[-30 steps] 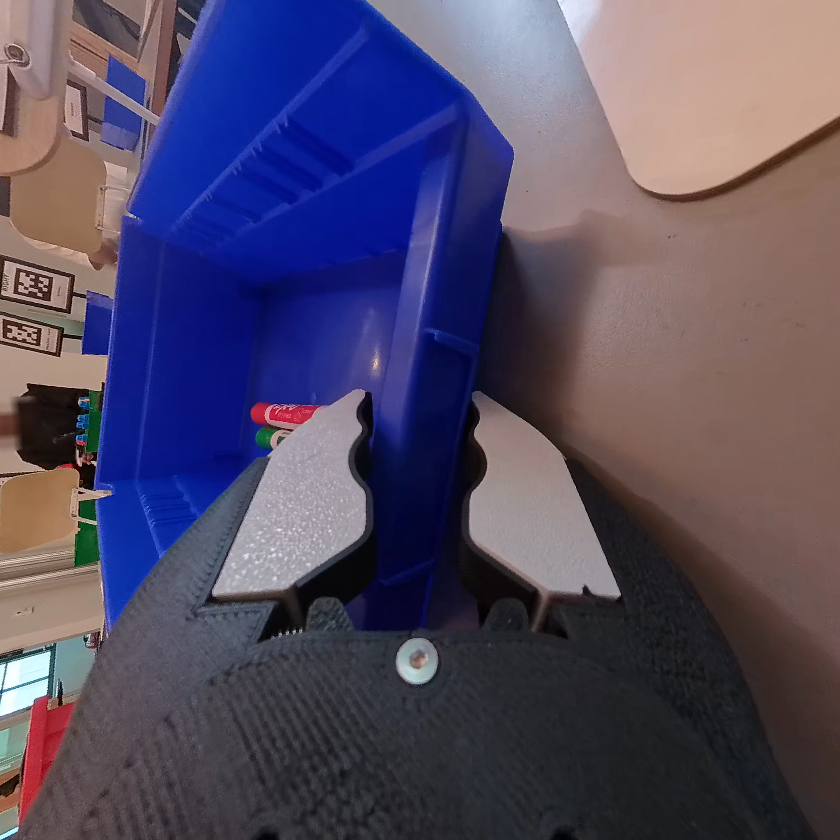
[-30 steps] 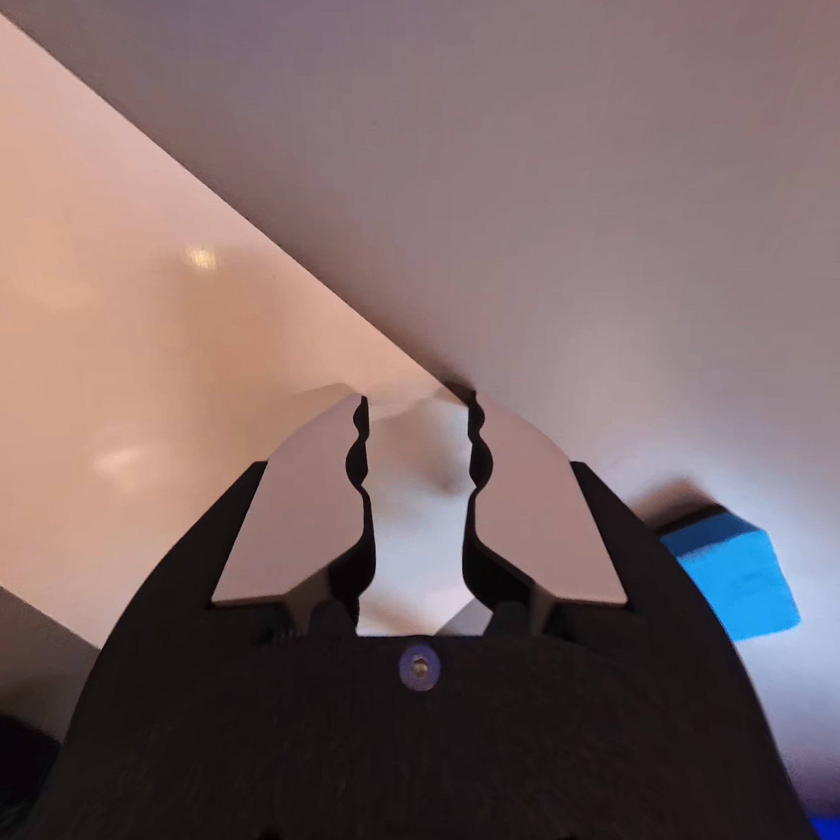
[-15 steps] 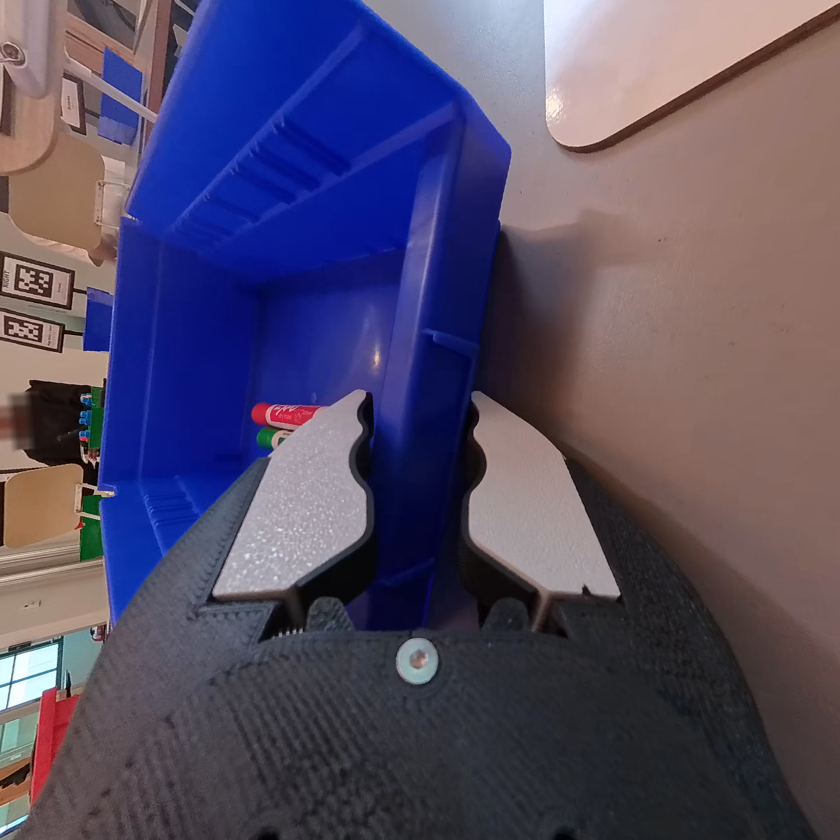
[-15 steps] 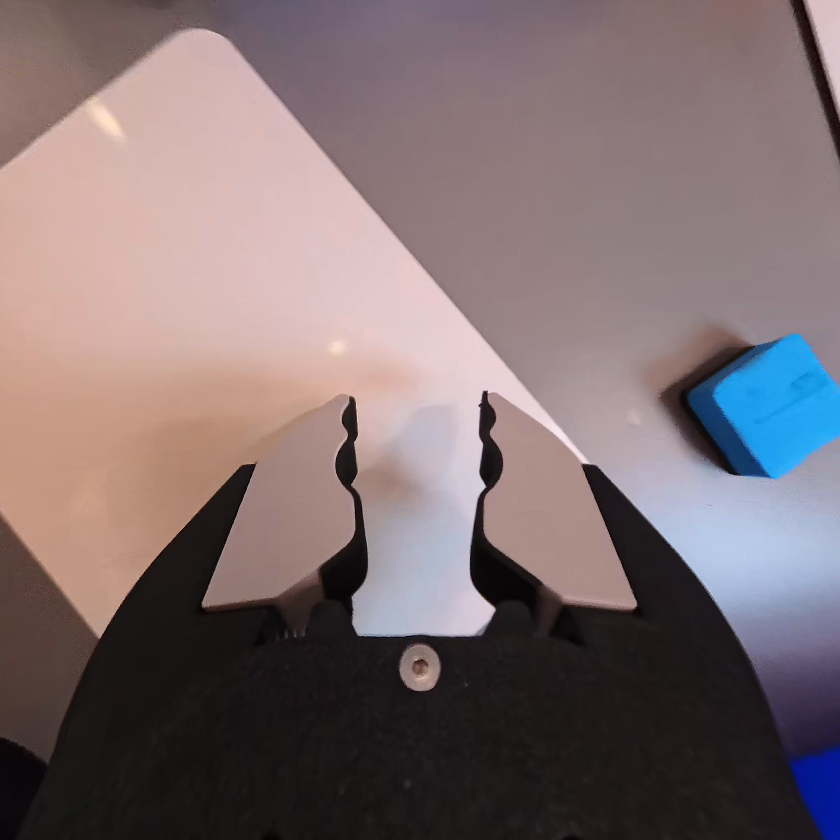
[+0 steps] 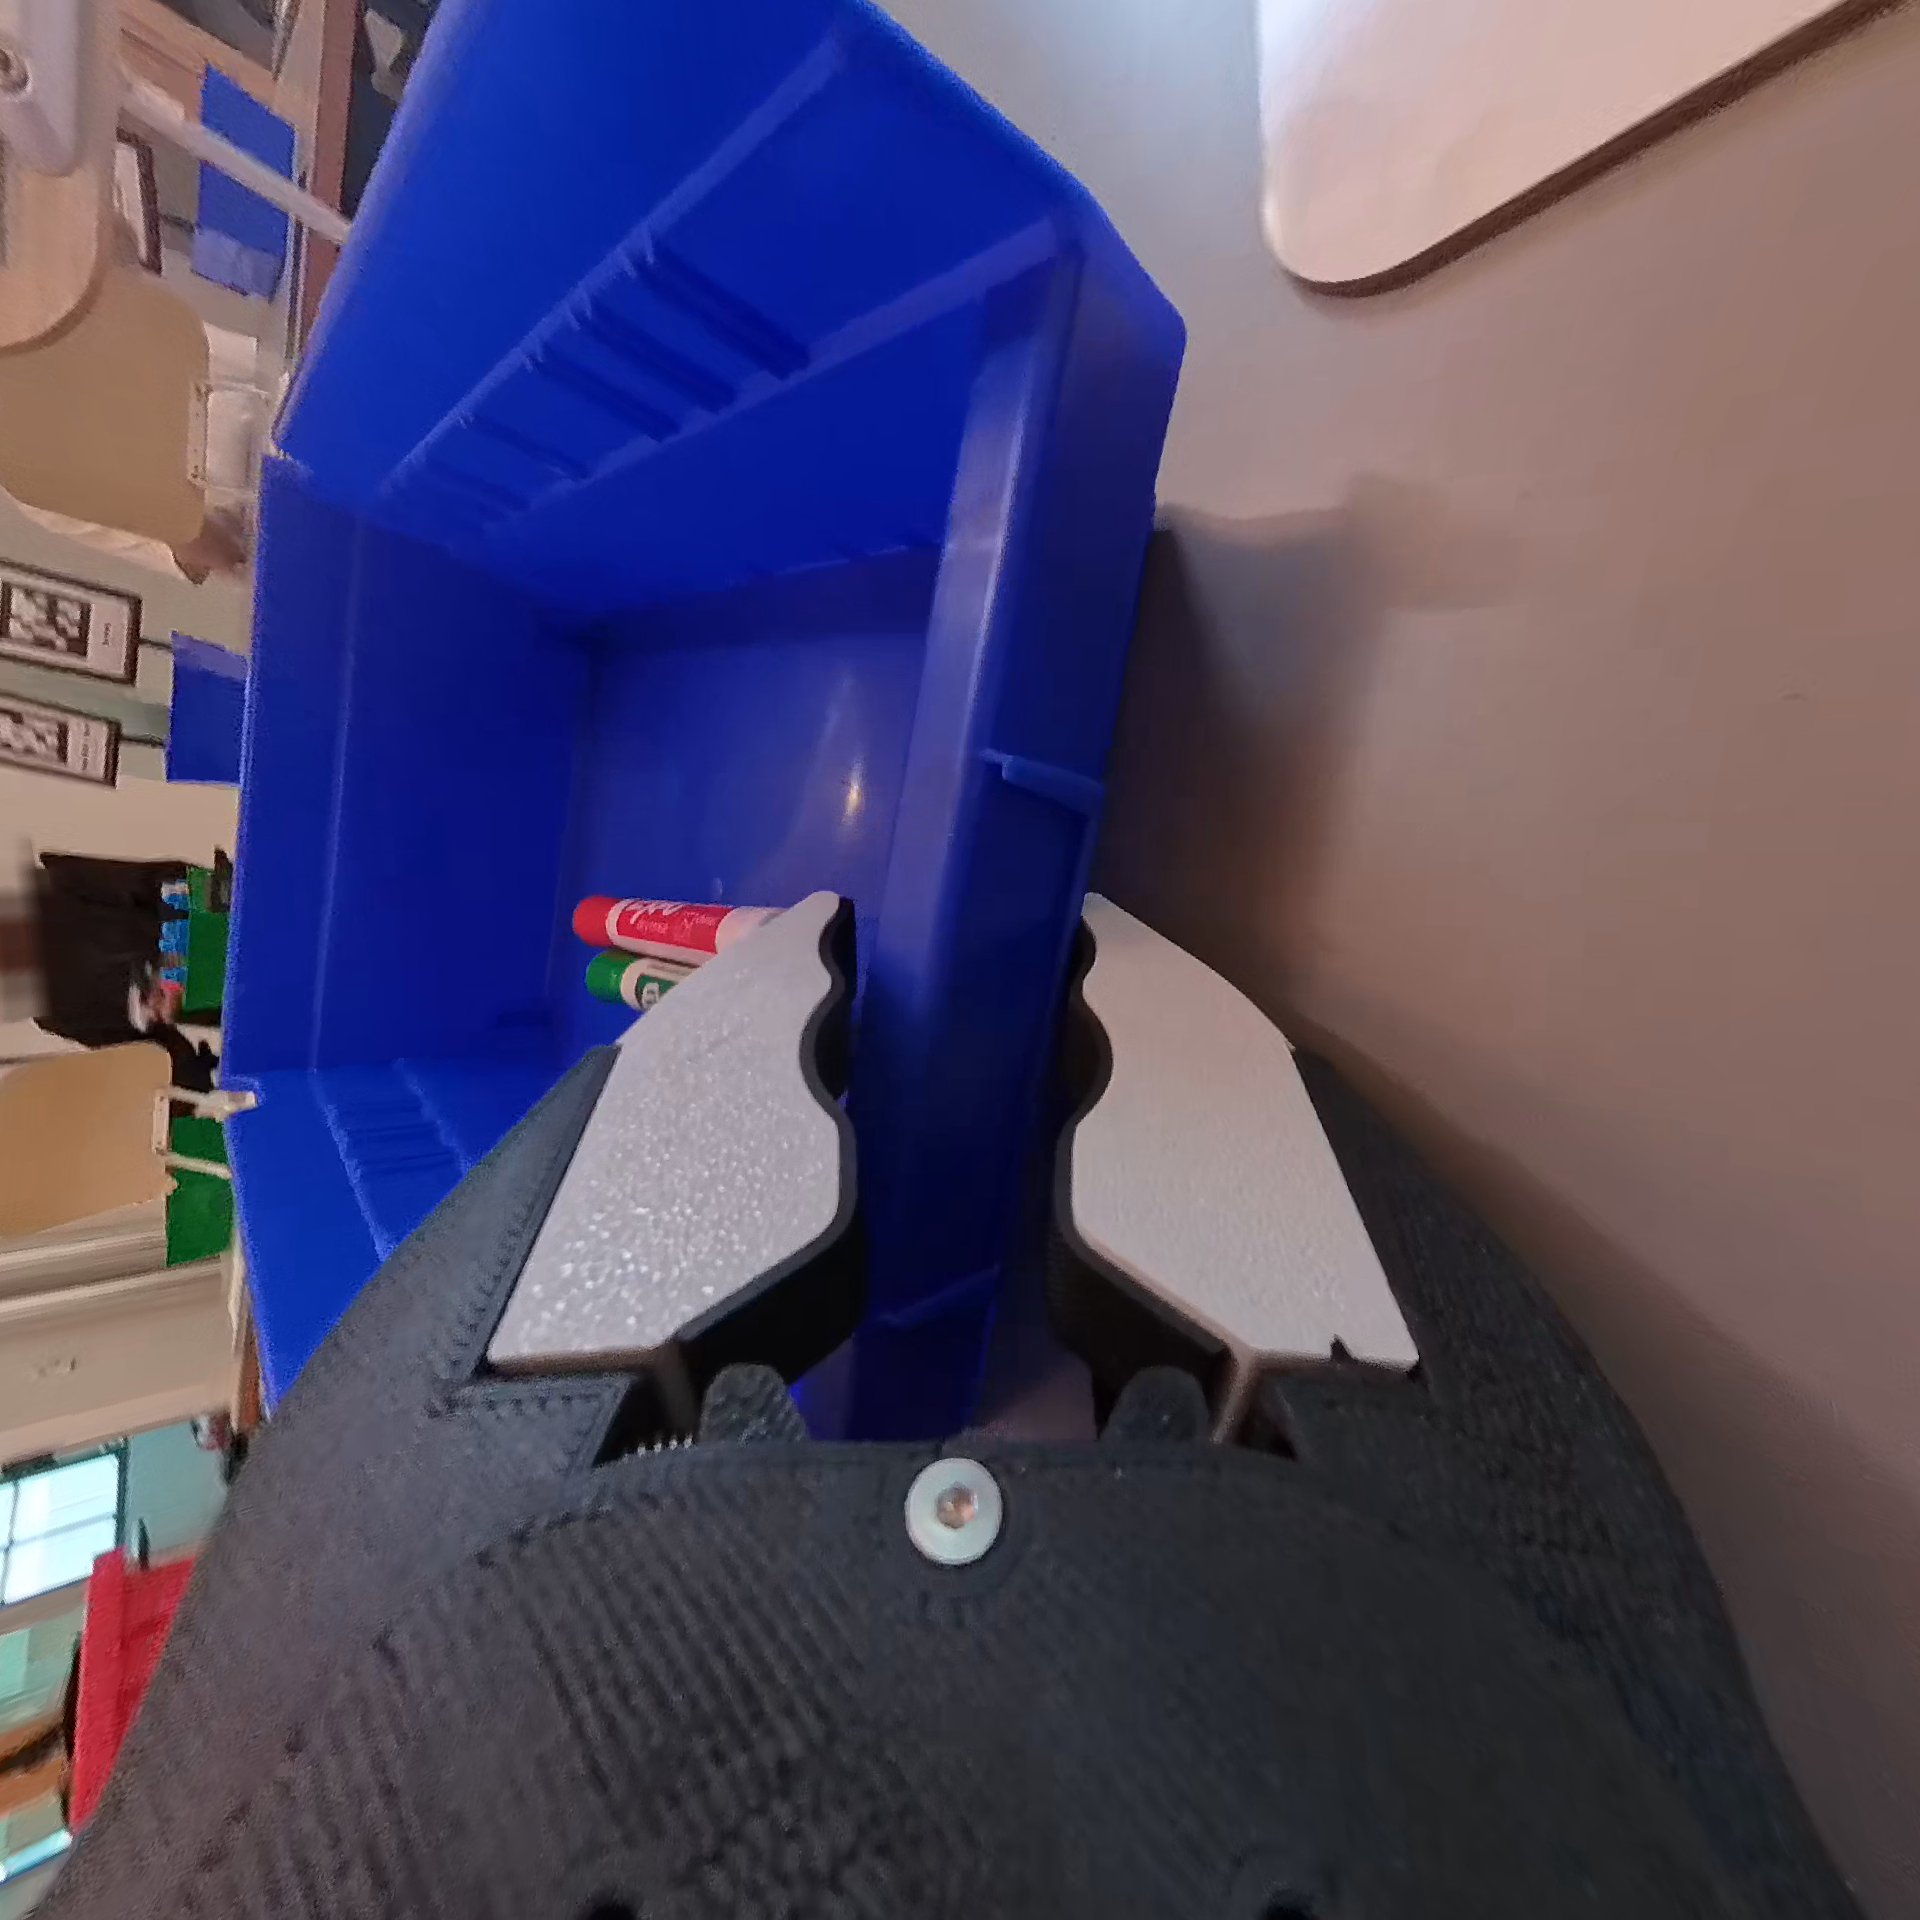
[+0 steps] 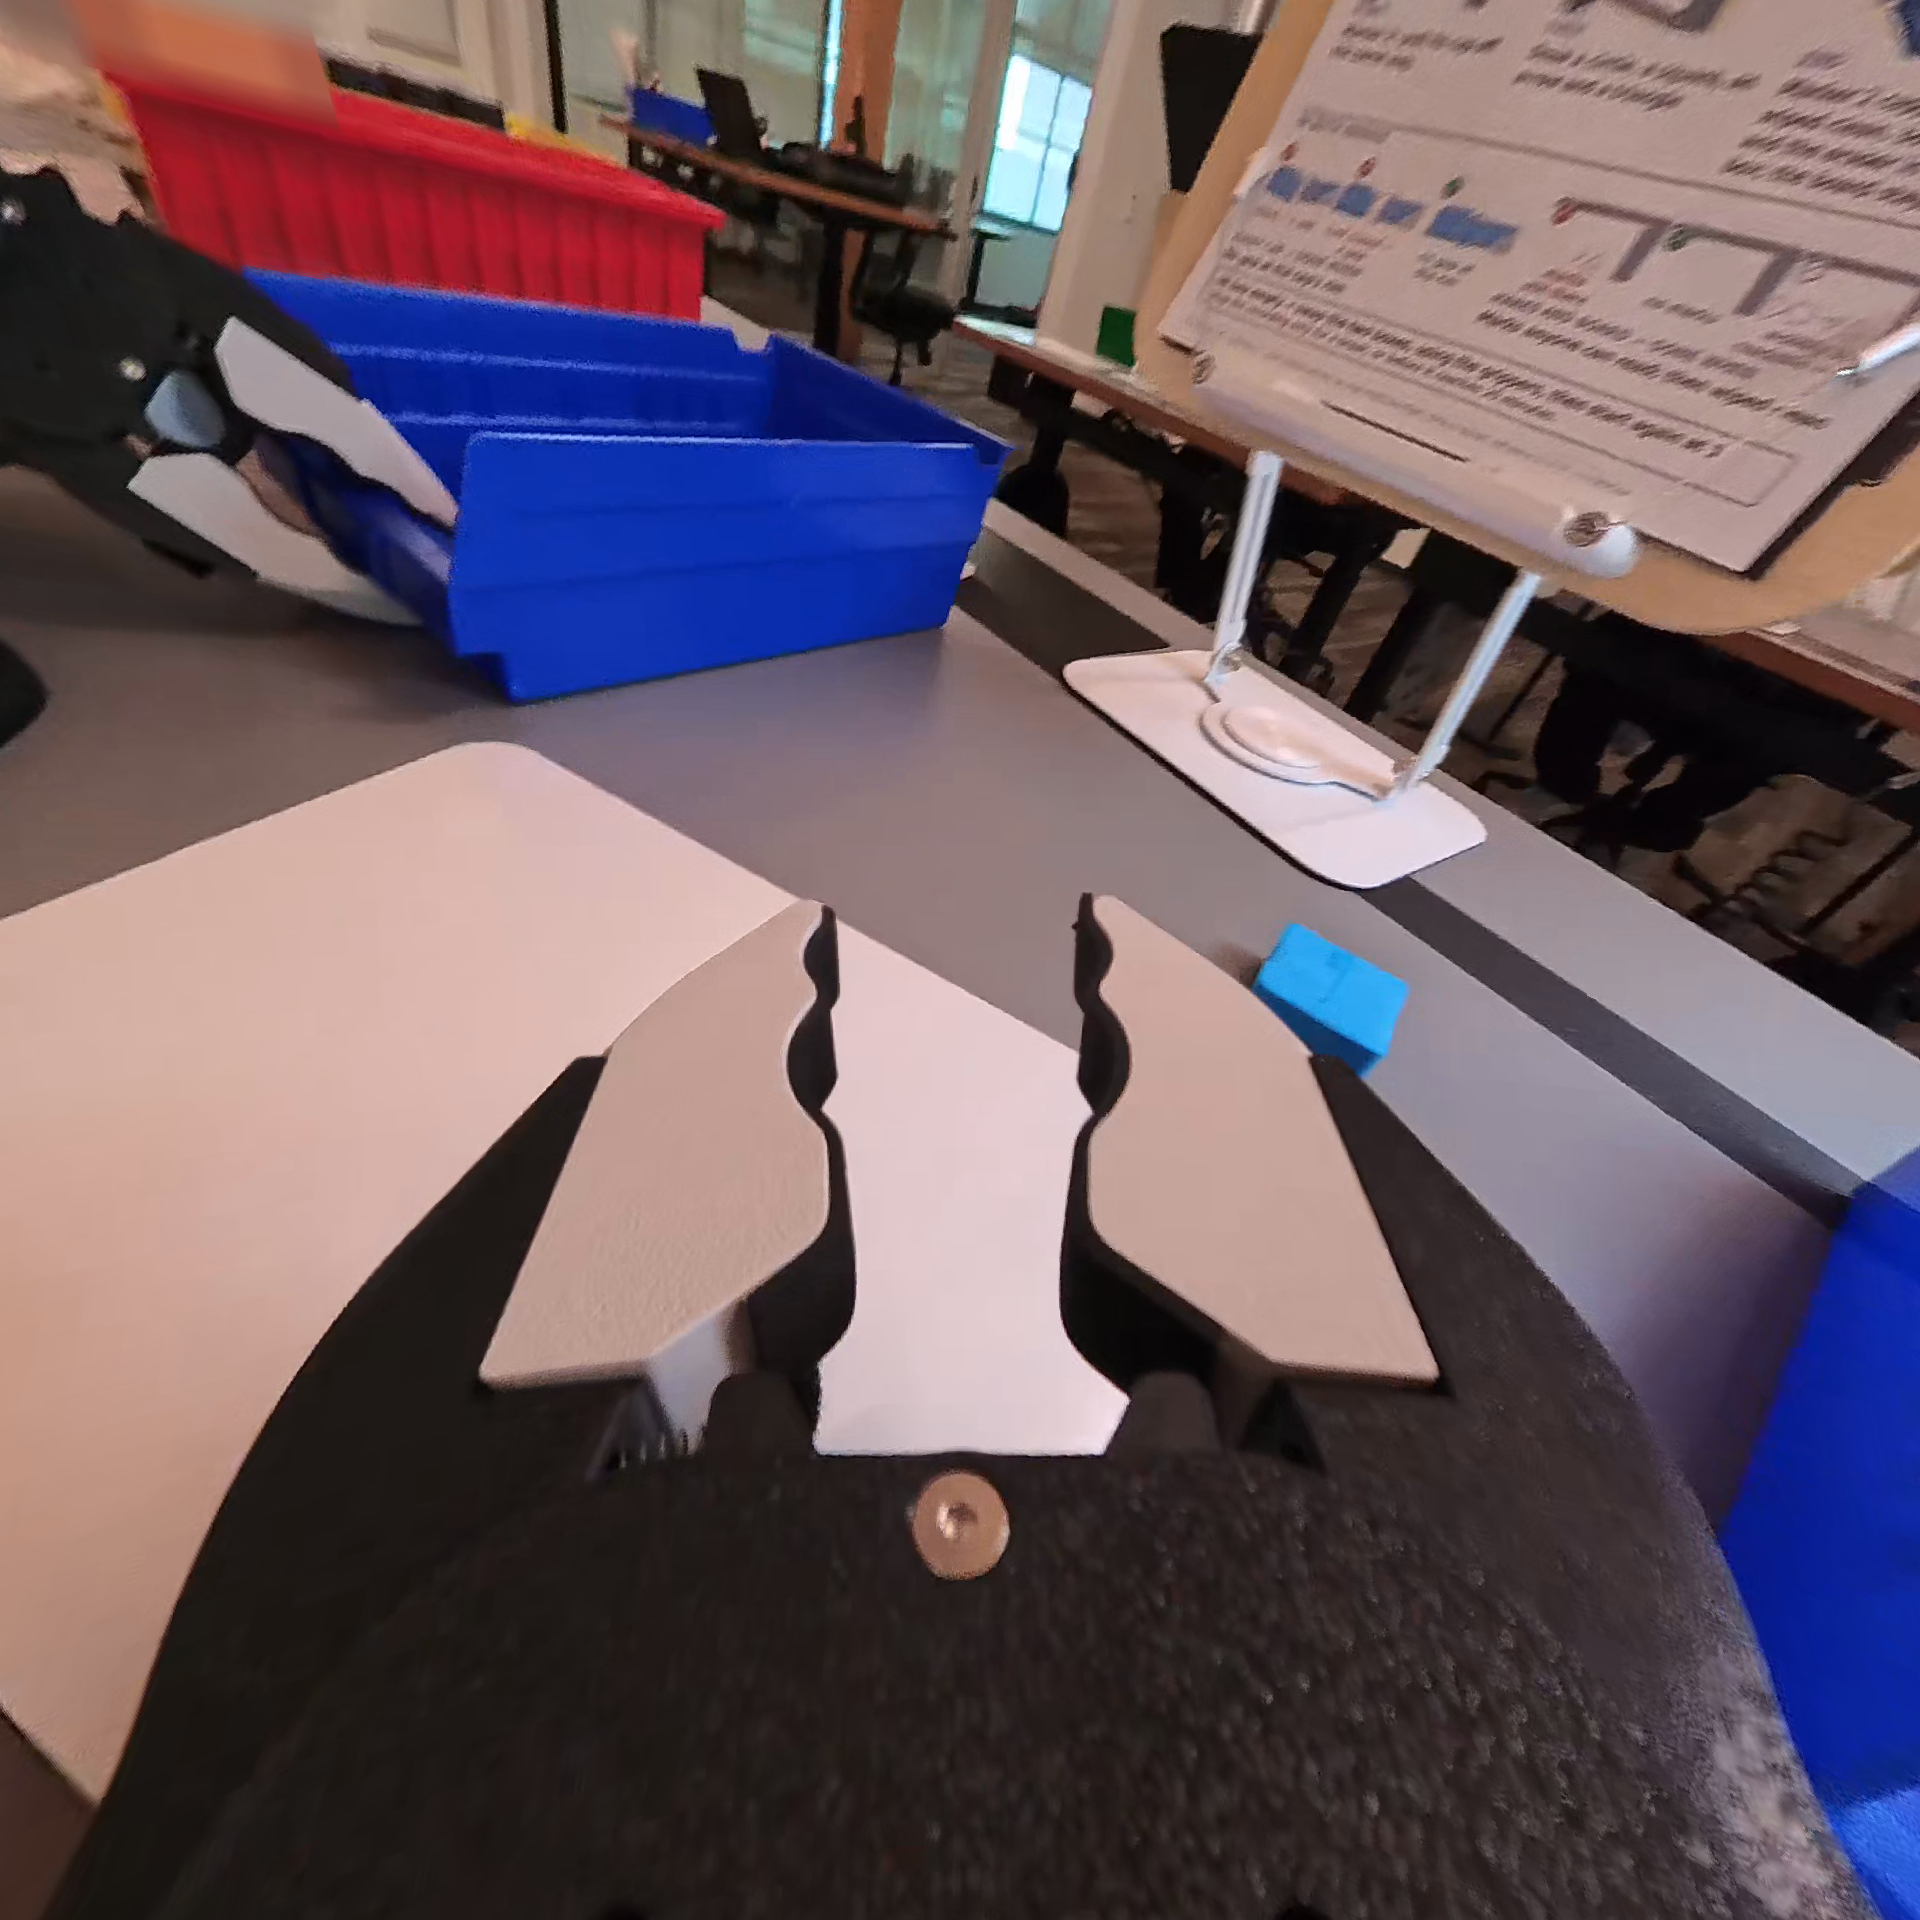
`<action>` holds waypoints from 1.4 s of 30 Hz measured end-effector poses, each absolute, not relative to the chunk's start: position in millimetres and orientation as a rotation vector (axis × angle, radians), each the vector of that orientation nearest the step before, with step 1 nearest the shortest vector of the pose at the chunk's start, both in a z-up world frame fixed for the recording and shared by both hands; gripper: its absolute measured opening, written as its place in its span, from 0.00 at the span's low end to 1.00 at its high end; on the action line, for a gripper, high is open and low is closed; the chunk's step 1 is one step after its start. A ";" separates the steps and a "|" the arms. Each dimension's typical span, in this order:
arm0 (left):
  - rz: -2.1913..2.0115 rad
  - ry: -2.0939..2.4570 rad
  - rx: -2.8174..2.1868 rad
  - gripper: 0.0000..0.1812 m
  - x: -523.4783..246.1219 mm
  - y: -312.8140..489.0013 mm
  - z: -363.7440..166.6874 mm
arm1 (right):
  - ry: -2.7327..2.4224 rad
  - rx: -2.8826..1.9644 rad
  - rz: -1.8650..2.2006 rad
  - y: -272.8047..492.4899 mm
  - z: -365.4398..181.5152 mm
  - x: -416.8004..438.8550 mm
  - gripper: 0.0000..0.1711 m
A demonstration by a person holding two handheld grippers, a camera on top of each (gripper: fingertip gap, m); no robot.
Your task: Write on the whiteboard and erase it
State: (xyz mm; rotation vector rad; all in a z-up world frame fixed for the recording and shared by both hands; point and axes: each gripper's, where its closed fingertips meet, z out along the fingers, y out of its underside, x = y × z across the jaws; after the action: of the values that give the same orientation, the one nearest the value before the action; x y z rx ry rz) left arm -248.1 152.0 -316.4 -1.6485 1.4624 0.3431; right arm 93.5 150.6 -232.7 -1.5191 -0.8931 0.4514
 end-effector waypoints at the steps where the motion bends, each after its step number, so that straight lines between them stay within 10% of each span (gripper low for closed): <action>1: 0.345 1.435 -1.673 0.22 -249.7 154.0 -315.5 | -0.874 -1.521 0.449 152.8 -233.4 97.0 0.25; 28: 0.338 1.093 -1.679 0.24 -258.4 173.5 -273.4 | -0.749 -1.439 0.298 154.0 -209.6 112.2 0.24; 34: 0.033 0.727 -1.704 0.17 -276.6 171.1 -181.3 | -0.697 -1.450 0.268 163.0 -206.4 124.1 0.24; 37: 0.112 0.769 -1.896 0.00 -302.9 189.8 -175.9 | -0.718 -1.465 0.275 163.6 -210.0 122.1 0.24; 42: 0.158 1.156 -2.255 0.00 -325.6 217.1 -222.3 | -0.759 -1.435 0.216 161.1 -205.5 121.6 0.09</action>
State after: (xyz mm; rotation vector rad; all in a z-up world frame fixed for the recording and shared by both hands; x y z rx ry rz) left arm -325.6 217.1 -222.3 -2.2549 1.1559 0.1580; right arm 121.6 161.1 -205.5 -1.4349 -0.7595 0.2157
